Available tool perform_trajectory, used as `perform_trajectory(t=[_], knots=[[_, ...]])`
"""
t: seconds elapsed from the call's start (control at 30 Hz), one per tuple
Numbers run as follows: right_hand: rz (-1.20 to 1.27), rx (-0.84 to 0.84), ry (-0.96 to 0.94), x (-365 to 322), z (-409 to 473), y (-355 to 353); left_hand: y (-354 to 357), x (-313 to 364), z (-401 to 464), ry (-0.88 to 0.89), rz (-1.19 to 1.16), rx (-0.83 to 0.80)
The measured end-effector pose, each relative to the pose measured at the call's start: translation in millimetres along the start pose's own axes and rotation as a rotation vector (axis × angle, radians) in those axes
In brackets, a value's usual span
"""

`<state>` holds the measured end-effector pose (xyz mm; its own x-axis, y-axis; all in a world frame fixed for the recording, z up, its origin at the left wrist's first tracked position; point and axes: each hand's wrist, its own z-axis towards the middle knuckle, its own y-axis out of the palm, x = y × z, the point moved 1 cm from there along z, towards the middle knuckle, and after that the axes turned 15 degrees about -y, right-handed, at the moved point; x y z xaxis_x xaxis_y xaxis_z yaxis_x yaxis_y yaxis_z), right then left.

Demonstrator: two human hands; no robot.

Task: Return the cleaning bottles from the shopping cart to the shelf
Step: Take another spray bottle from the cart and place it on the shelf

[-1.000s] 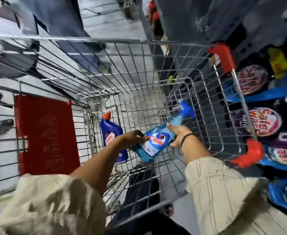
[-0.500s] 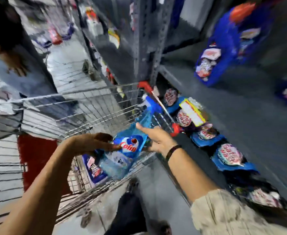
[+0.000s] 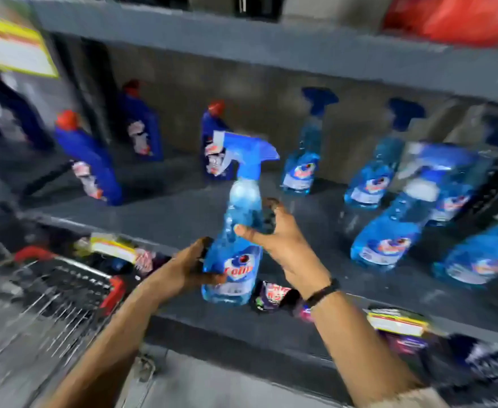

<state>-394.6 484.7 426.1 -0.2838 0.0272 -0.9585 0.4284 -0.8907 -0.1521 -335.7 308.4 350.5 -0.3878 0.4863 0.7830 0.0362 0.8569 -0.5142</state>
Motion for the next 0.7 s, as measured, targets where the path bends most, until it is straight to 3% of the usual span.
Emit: perform_trajectory(t=[0.17, 0.3, 0.5, 0.7], knots=[[-0.133, 0.199, -0.116, -6.4, 19.5, -71.8, 37.5, 93.6, 41.0, 0.19, -0.218, -0.091], [-0.199, 0.293, -0.156, 3.0, 32.8, -96.2, 52.5, 123.2, 73.0, 0.21, -0.184, -0.117], [-0.206, 0.307, -0.154, 30.2, 38.7, -97.2, 67.5, 106.0, 104.0, 0.124, -0.121, -0.021], [-0.201, 0.334, -0.174, 44.0, 47.6, -88.6, 65.0, 100.7, 102.4, 0.119, -0.227, -0.097]])
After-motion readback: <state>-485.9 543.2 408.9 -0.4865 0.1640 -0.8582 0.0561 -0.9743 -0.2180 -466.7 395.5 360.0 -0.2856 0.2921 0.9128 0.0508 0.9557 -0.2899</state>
